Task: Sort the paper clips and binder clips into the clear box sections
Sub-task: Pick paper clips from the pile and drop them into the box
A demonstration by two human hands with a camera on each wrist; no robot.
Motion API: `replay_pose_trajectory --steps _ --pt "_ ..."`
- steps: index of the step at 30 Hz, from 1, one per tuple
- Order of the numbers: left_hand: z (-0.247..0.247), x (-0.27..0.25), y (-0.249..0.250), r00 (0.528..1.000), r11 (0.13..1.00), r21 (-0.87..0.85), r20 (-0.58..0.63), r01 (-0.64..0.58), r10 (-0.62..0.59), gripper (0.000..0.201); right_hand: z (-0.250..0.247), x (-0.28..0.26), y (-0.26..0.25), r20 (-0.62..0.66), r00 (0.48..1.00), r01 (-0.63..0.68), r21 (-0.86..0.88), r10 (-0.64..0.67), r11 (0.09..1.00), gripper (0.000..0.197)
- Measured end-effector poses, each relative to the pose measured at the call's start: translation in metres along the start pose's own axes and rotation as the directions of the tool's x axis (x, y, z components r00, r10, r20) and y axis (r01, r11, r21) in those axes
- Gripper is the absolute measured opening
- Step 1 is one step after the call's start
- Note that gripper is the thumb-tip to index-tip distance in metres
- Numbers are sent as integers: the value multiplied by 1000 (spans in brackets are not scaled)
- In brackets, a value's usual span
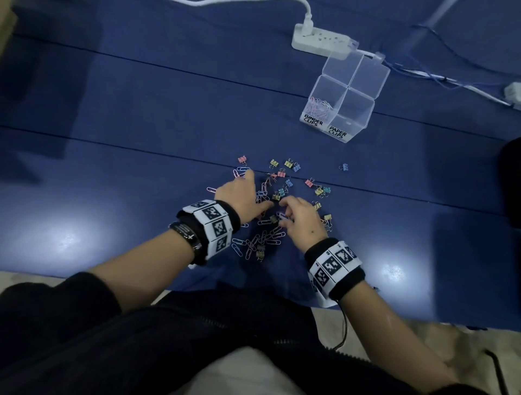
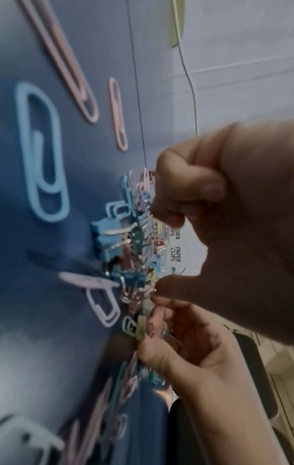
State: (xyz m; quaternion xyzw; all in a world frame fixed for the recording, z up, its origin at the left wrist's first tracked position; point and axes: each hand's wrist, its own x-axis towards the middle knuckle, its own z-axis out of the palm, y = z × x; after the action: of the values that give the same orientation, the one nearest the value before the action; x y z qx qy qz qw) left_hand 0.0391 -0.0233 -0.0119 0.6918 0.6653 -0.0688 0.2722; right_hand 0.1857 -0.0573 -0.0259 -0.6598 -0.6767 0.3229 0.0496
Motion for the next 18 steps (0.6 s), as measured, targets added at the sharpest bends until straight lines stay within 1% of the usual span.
replay_pose_trajectory --steps 2,4,7,9,10,13,15,16,17,18 --pt "4 4 4 1000 999 29 -1 29 -29 66 1 -2 0 -18 999 -35 4 35 999 25" --pt "7 5 7 1000 996 84 5 29 -29 62 3 -4 1 -38 998 -47 -25 46 999 17" --pt "8 3 11 1000 978 207 5 -28 28 51 7 -7 2 -34 999 -12 -159 7 987 14" --pt "9 2 13 997 968 240 27 -78 73 44 10 -8 2 -37 999 19 -249 -30 968 14" --pt "9 1 13 995 964 243 36 -104 98 41 11 -8 2 -45 998 31 -268 -44 963 15" --pt "11 0 12 986 947 276 35 -165 162 33 10 -3 6 -70 995 48 -245 -67 968 16" --pt "11 1 12 983 941 283 51 -186 178 33 5 0 9 -88 994 41 -183 -58 982 12" --pt "10 1 12 979 941 271 63 -201 192 33 2 1 10 -124 991 28 -89 -39 996 10" --pt "8 2 11 975 943 248 75 -221 209 34 -1 0 10 -168 986 6 54 3 999 10" --pt "5 3 9 971 951 202 84 -236 223 33 -5 -2 8 -196 978 -18 222 63 975 13"
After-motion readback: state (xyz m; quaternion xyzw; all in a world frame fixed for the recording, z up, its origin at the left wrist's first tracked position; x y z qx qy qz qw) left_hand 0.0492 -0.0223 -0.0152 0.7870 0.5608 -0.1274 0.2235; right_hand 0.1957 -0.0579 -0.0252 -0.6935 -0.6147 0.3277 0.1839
